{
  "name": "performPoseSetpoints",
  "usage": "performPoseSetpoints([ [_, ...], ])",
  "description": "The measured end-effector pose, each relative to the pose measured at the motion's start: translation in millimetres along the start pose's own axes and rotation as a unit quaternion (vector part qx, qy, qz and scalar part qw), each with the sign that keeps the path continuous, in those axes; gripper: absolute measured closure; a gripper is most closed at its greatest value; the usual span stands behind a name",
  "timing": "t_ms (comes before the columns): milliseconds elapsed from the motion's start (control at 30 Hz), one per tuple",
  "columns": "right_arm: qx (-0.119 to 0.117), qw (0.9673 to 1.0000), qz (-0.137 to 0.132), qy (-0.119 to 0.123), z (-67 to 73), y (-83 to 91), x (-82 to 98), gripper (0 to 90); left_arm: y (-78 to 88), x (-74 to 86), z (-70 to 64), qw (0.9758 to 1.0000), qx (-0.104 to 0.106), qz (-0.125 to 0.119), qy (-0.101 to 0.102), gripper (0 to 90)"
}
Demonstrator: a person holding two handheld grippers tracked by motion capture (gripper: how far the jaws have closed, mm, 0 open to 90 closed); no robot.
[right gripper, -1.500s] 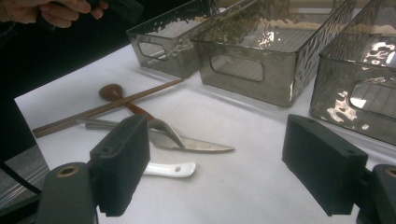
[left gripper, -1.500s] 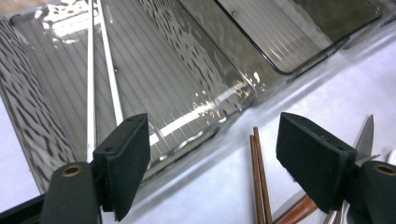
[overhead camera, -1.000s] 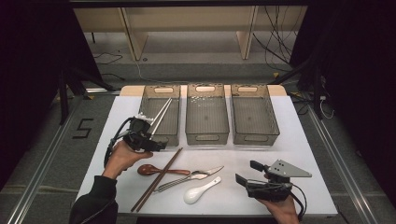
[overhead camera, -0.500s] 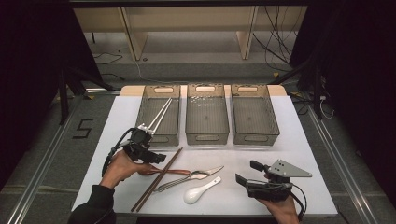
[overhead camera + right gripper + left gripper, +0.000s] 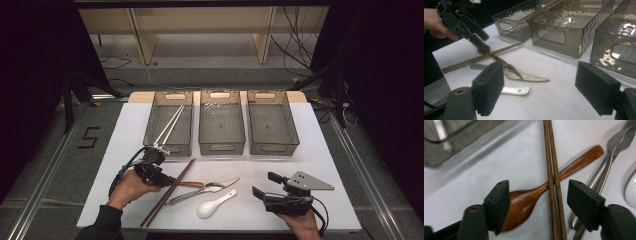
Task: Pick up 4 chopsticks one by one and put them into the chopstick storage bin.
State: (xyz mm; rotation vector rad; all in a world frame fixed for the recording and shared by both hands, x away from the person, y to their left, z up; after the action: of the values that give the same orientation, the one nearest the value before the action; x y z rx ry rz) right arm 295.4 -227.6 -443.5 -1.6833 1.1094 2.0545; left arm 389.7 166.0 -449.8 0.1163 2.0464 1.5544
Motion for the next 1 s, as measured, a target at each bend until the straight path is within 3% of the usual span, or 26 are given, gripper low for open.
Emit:
performPoseSetpoints([
  [300, 0.000, 1.0000, 0.000, 0.002, 0.1, 0.1, -0.1, 23.8, -8.5, 10.4, -2.3, 0.9996, 0.008, 0.024, -0.009, 52.3],
  [1000, 0.000, 1.0000, 0.000, 0.003, 0.5, 0.3, -0.2, 23.8, -21.1, 17.6, -9.6, 0.9986, -0.001, 0.044, -0.029, 75.9],
])
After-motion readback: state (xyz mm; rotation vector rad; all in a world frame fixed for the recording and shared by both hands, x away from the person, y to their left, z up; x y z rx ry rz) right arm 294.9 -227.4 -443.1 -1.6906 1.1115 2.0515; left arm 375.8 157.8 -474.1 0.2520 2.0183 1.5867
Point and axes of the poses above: each handheld gripper's, and its own axes: y roughly backward along the jaws, x roughly out of its underside, z roughly to its left, the point moved 1 cm from there along -y, roughly forward along the jaws, and after that the axes turned 9 degrees about y, right-handed, at the moved point
